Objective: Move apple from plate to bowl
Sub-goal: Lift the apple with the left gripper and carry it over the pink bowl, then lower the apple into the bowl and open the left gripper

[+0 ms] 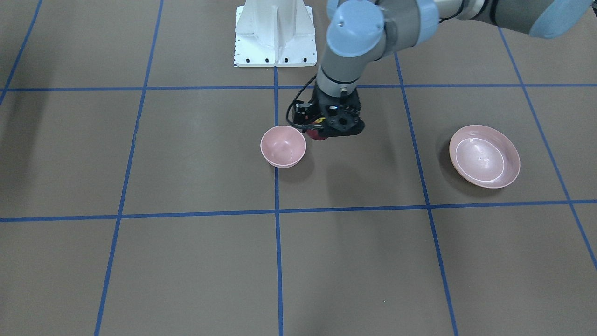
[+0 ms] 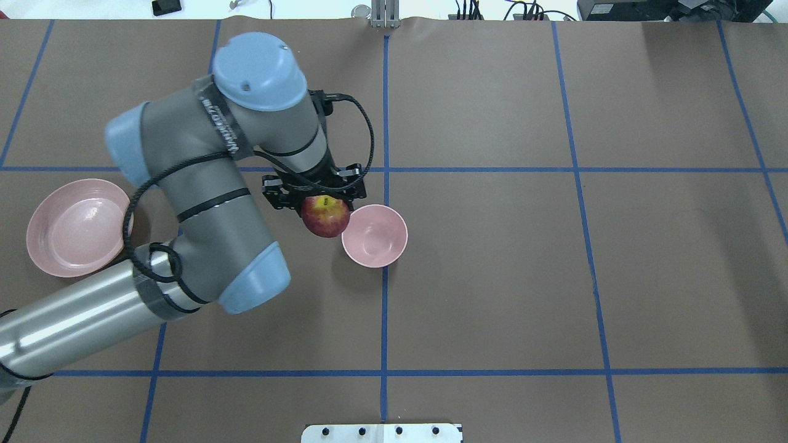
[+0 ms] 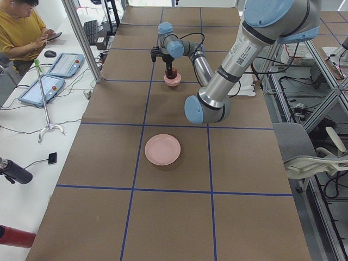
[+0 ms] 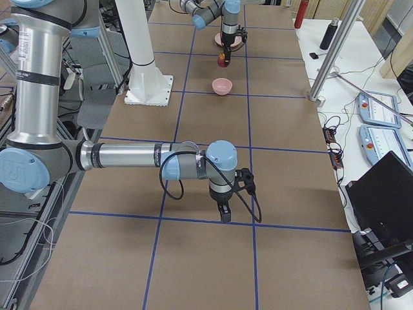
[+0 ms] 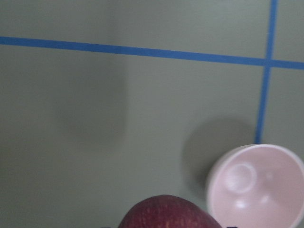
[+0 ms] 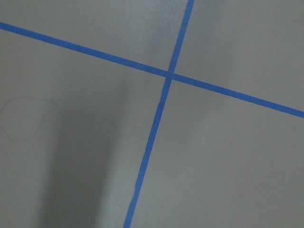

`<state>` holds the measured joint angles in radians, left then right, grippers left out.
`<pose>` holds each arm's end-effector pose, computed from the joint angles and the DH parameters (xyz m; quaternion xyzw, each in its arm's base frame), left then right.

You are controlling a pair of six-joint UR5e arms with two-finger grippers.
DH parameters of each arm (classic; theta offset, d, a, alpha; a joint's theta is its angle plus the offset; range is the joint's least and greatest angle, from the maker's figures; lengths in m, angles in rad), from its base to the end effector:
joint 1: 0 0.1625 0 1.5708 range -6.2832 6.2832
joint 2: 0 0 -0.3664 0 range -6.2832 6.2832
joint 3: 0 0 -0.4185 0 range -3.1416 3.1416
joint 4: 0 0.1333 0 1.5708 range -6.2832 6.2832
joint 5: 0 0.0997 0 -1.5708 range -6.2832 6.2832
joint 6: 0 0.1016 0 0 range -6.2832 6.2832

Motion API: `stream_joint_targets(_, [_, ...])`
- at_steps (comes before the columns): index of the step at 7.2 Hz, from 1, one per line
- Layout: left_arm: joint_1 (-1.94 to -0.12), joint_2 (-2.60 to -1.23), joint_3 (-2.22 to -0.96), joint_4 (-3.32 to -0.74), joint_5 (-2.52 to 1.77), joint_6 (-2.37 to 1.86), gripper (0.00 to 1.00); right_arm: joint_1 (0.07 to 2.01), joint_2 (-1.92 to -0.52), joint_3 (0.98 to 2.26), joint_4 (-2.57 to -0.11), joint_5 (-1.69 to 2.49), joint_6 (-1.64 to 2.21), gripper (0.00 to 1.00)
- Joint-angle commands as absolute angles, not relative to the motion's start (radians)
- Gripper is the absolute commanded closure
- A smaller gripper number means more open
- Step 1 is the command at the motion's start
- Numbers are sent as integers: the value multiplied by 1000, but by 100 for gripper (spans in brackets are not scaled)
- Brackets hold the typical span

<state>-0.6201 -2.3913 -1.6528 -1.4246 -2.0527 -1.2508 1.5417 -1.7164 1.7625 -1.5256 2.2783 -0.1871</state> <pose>0.4884 -0.4546 0.0809 -0.0353 0.4201 -0.0478 0.9055 0.0535 -0.4730 0.5735 0.0700 -0.3416 -0.1168 0.9299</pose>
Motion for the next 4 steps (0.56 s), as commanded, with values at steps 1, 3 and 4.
stream_joint_targets(1, [-566,-2454,-1525,-1518,-1999,-1289,100,1542,-1717,1761,-1526,2284,-187,0])
stream_joint_targets(3, [-528,-2451,-1447,-1610,-1928,-1292,100,1540,-1713,1755,-1525,2284,-187,0])
stream_joint_targets(4, [-519,-2451,-1431,-1624,-1928,-1293,100,1540,-1712,1753,-1526,2284,-187,0])
